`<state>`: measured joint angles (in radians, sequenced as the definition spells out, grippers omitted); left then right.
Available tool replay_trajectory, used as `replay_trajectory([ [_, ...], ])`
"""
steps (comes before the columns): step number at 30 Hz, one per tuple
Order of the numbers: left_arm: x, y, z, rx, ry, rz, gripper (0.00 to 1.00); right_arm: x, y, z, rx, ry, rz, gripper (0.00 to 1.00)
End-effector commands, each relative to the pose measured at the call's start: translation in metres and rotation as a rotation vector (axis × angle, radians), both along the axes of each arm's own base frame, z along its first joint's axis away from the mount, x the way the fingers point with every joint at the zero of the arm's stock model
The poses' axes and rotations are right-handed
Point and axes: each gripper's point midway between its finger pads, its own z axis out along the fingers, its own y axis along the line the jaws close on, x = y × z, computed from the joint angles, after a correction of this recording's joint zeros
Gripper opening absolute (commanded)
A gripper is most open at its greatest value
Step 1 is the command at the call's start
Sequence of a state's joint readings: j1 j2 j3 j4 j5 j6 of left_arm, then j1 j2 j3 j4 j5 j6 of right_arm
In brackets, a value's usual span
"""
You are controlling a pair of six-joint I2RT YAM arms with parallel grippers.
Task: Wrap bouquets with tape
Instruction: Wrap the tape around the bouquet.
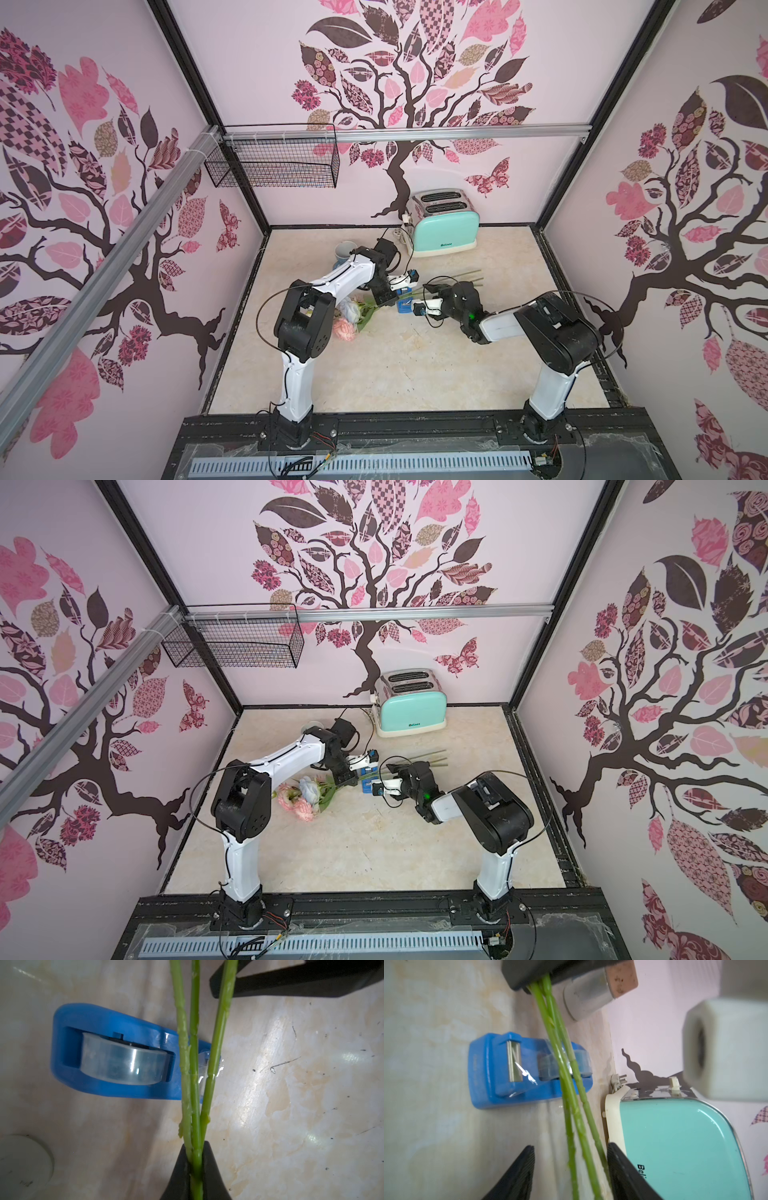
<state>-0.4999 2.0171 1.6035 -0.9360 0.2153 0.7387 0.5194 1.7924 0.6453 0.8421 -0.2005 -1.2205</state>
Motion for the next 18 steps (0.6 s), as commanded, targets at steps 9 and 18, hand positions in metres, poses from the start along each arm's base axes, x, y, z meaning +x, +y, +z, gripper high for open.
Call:
replay_trajectory([
  [9, 0.003, 0.011, 0.022, 0.061, -0.275, -0.111, 0.0, -0.071, 0.002, 0.038, 0.156, 0.392, 0.073, 0.75],
  [18, 0.012, 0.018, 0.025, 0.124, -0.434, -0.135, 0.0, -0.059, -0.032, 0.113, 0.36, 0.66, -0.004, 0.67],
])
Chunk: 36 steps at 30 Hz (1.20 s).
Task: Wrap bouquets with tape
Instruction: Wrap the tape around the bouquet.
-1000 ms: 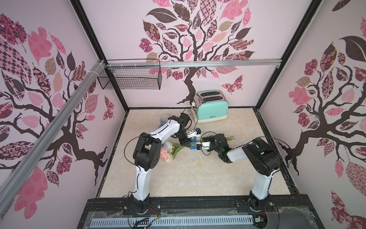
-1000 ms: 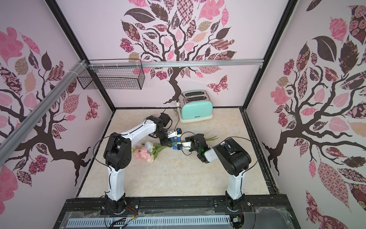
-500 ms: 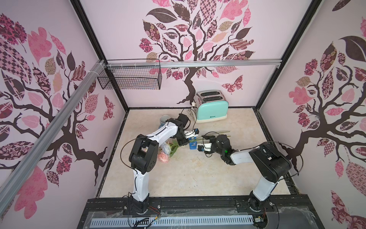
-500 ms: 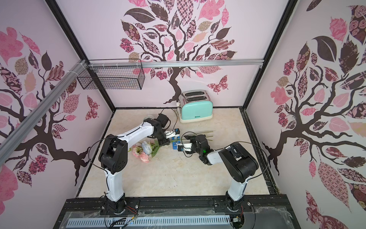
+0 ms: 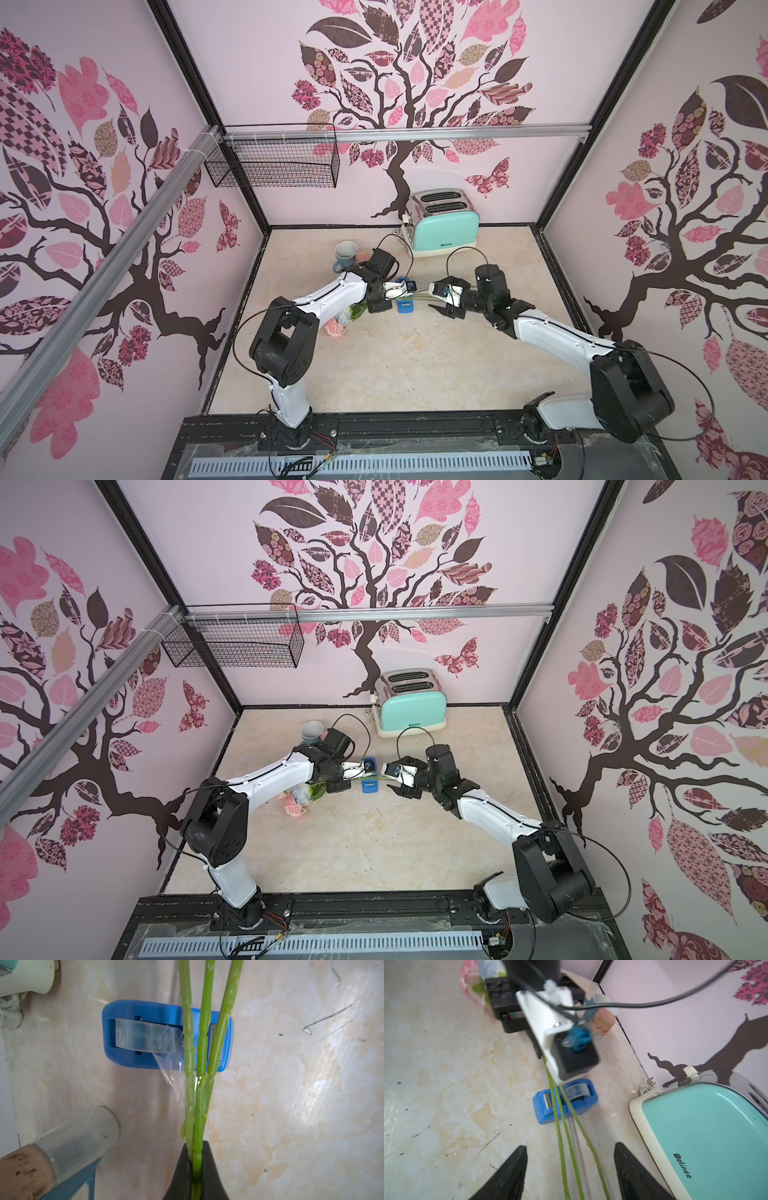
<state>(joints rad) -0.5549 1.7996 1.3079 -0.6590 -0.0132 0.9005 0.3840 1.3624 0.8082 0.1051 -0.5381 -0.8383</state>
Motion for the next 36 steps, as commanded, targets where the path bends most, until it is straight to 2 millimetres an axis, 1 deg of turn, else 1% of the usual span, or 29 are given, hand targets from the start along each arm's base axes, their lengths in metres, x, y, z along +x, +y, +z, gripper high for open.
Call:
replay_trajectory([
  [1, 0.017, -0.001, 0.013, 0.002, -0.129, -0.005, 0.0, -0.006, -0.009, 0.011, 0.036, 0.235, -0.02, 0.67],
  [4, 0.025, 0.002, 0.012, 0.046, -0.182, 0.013, 0.0, 0.005, -0.01, -0.003, -0.058, 0.348, -0.02, 0.66],
  [7, 0.03, -0.001, 0.012, 0.042, -0.214, 0.022, 0.0, 0.023, -0.008, -0.006, -0.059, 0.446, -0.012, 0.65],
  [11, 0.029, -0.006, 0.016, 0.031, -0.263, 0.011, 0.0, 0.037, -0.005, -0.016, -0.136, 0.545, 0.034, 0.63],
  [15, 0.021, -0.011, 0.017, 0.015, -0.301, -0.019, 0.0, 0.054, -0.002, -0.019, -0.178, 0.577, 0.042, 0.63],
  [19, 0.019, -0.012, 0.023, 0.014, -0.384, -0.035, 0.0, 0.054, 0.006, -0.016, -0.183, 0.597, 0.111, 0.63],
  [21, 0.02, -0.012, 0.028, 0.012, -0.435, -0.035, 0.0, 0.053, 0.013, -0.019, -0.199, 0.61, 0.134, 0.63],
  [23, 0.021, -0.013, 0.032, 0.028, -0.486, -0.045, 0.0, 0.05, 0.018, -0.028, -0.246, 0.632, 0.157, 0.63],
  [26, 0.022, -0.014, 0.035, 0.044, -0.555, -0.057, 0.0, 0.051, 0.026, -0.042, -0.296, 0.66, 0.159, 0.63],
  [30, 0.023, -0.015, 0.04, 0.046, -0.601, -0.067, 0.0, 0.049, 0.038, -0.051, -0.323, 0.674, 0.188, 0.63],
  [33, 0.024, -0.018, 0.048, 0.027, -0.661, -0.067, 0.0, 0.049, 0.048, -0.057, -0.346, 0.666, 0.208, 0.64],
  [36, 0.025, -0.019, 0.057, 0.016, -0.721, -0.07, 0.0, 0.052, 0.051, -0.068, -0.373, 0.686, 0.205, 0.64],
])
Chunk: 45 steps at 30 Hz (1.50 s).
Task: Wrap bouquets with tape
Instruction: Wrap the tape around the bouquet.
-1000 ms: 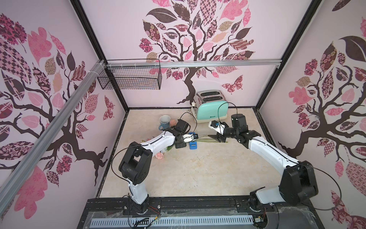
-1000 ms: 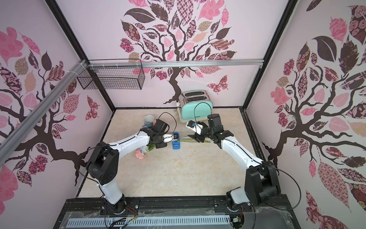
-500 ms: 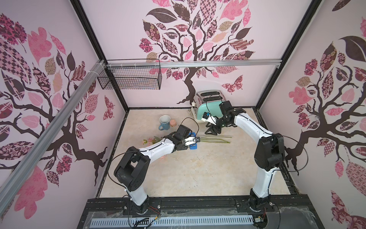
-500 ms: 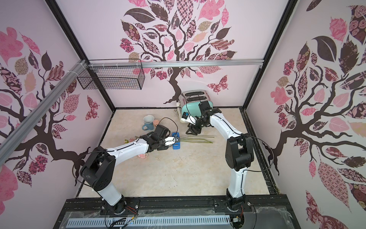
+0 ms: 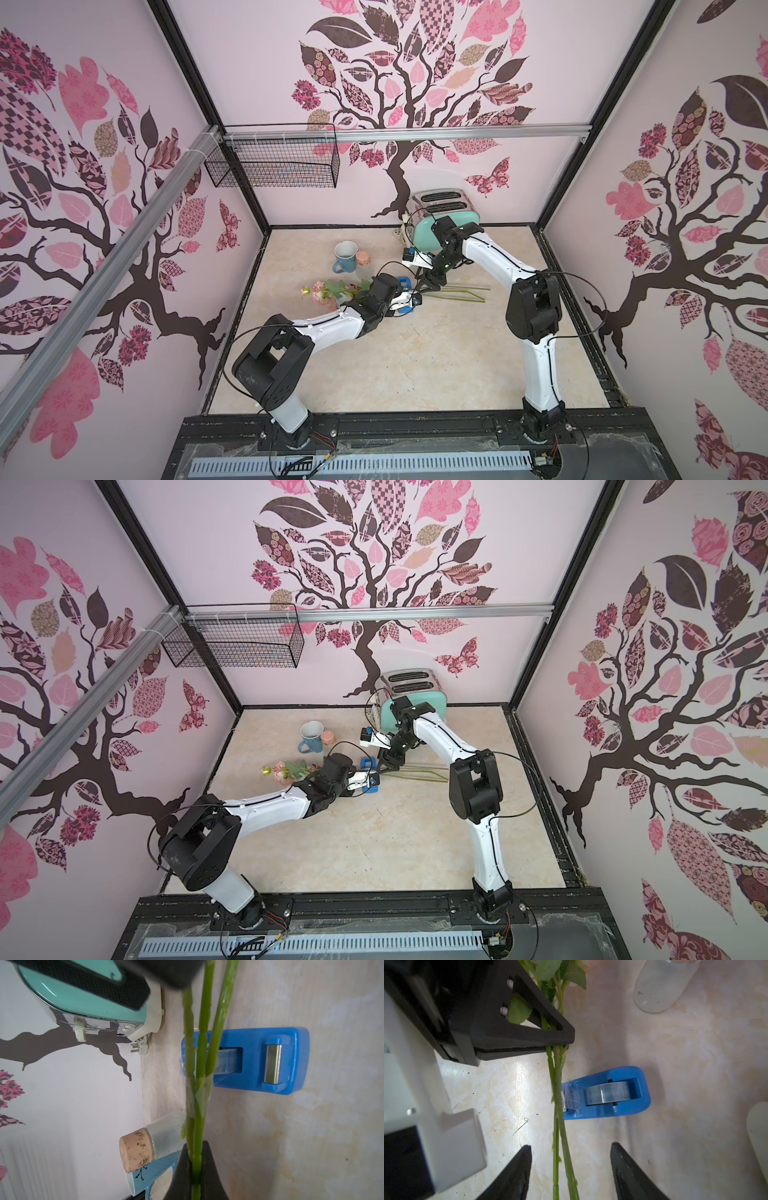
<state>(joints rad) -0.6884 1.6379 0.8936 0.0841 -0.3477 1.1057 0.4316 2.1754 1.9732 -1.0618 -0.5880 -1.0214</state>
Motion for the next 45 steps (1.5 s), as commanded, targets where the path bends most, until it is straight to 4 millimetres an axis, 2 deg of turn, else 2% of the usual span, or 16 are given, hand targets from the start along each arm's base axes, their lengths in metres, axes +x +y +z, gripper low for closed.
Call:
replay_trajectory([
  [1, 0.006, -0.003, 0.034, -0.056, -0.147, -0.007, 0.0, 0.001, -0.002, -0.019, -0.057, 0.051, 0.008, 0.64],
  [4, 0.001, -0.007, 0.04, -0.073, -0.163, -0.038, 0.0, 0.002, 0.0, -0.026, -0.066, 0.046, 0.011, 0.62],
  [7, 0.004, -0.006, 0.045, -0.073, -0.191, -0.029, 0.0, -0.007, 0.004, -0.024, -0.043, 0.063, 0.044, 0.61],
  [10, 0.004, -0.006, 0.046, -0.065, -0.198, -0.034, 0.0, -0.011, 0.005, -0.023, -0.037, 0.057, 0.063, 0.54],
  [13, 0.004, -0.006, 0.044, -0.061, -0.196, -0.035, 0.0, -0.012, 0.004, -0.021, -0.032, 0.044, 0.074, 0.37],
  [16, 0.004, -0.006, 0.044, -0.059, -0.191, -0.032, 0.0, -0.01, 0.004, -0.02, -0.031, 0.028, 0.069, 0.02],
  [17, 0.004, -0.007, 0.044, -0.066, -0.187, -0.032, 0.0, -0.01, 0.004, -0.02, -0.034, 0.023, 0.067, 0.0],
  [21, 0.001, -0.008, 0.042, -0.088, -0.13, -0.016, 0.01, -0.008, -0.001, -0.024, -0.053, -0.012, 0.057, 0.0],
  [23, -0.001, -0.006, 0.042, -0.098, -0.094, 0.004, 0.28, -0.009, -0.002, -0.023, -0.051, -0.036, 0.056, 0.0],
  [27, -0.008, -0.005, 0.048, -0.143, -0.076, 0.009, 0.58, -0.007, -0.004, -0.021, -0.039, -0.101, 0.05, 0.0],
  [30, -0.021, -0.006, 0.051, -0.18, -0.031, -0.021, 0.78, -0.005, -0.006, -0.021, -0.041, -0.137, 0.043, 0.0],
  [31, -0.026, -0.007, 0.055, -0.204, -0.016, -0.028, 0.81, -0.004, -0.006, -0.021, -0.039, -0.148, 0.042, 0.0],
  [36, -0.057, -0.004, 0.087, -0.34, 0.043, -0.063, 0.84, 0.003, -0.009, -0.023, -0.039, -0.227, 0.021, 0.0],
  [38, -0.066, -0.001, 0.105, -0.401, 0.028, -0.075, 0.84, 0.004, -0.009, -0.023, -0.03, -0.262, 0.027, 0.0],
  [40, -0.075, 0.001, 0.115, -0.423, 0.034, -0.097, 0.84, 0.005, -0.009, -0.021, -0.022, -0.301, 0.034, 0.0],
  [45, -0.08, 0.01, 0.129, -0.461, 0.123, -0.107, 0.84, 0.005, -0.009, -0.015, 0.008, -0.421, 0.044, 0.0],
])
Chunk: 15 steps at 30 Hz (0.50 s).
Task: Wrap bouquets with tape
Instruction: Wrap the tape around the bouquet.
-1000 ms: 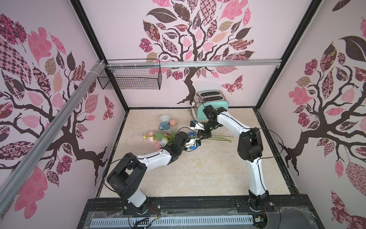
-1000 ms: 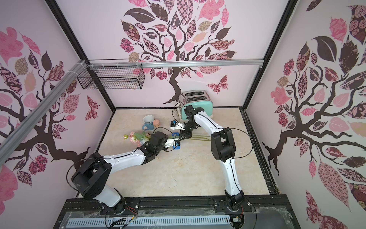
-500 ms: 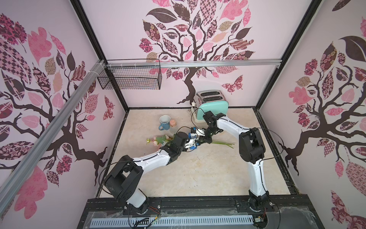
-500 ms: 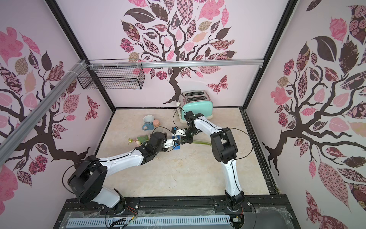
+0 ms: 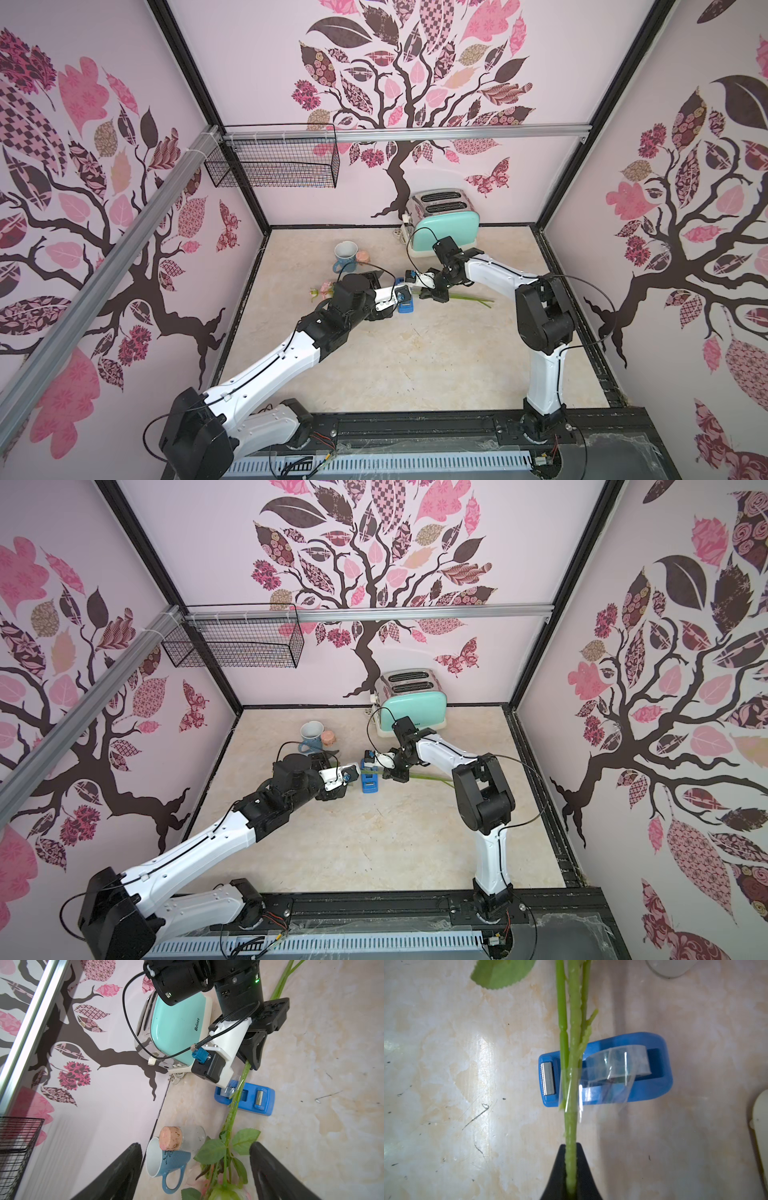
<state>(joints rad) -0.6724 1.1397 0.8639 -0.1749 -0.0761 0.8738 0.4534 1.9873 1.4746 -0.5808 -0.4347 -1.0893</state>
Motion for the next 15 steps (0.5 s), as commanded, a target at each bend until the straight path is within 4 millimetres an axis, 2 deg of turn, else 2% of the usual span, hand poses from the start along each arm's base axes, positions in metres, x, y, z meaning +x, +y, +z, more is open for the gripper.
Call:
replay_trajectory([
  [1, -0.005, 0.003, 0.006, -0.051, 0.132, -0.03, 0.83, 0.012, 0.009, 0.038, 0.072, -0.179, 0.032, 0.0],
  [3, -0.002, 0.005, 0.009, -0.084, 0.186, -0.043, 0.83, 0.011, 0.01, 0.036, 0.073, -0.198, 0.039, 0.0],
  [8, 0.002, 0.001, -0.01, 0.019, 0.333, -0.062, 0.82, 0.0, 0.013, 0.032, 0.092, -0.228, 0.083, 0.0],
  [15, 0.017, -0.011, -0.027, 0.075, 0.451, -0.06, 0.77, -0.002, 0.018, 0.032, 0.106, -0.353, 0.091, 0.0],
])
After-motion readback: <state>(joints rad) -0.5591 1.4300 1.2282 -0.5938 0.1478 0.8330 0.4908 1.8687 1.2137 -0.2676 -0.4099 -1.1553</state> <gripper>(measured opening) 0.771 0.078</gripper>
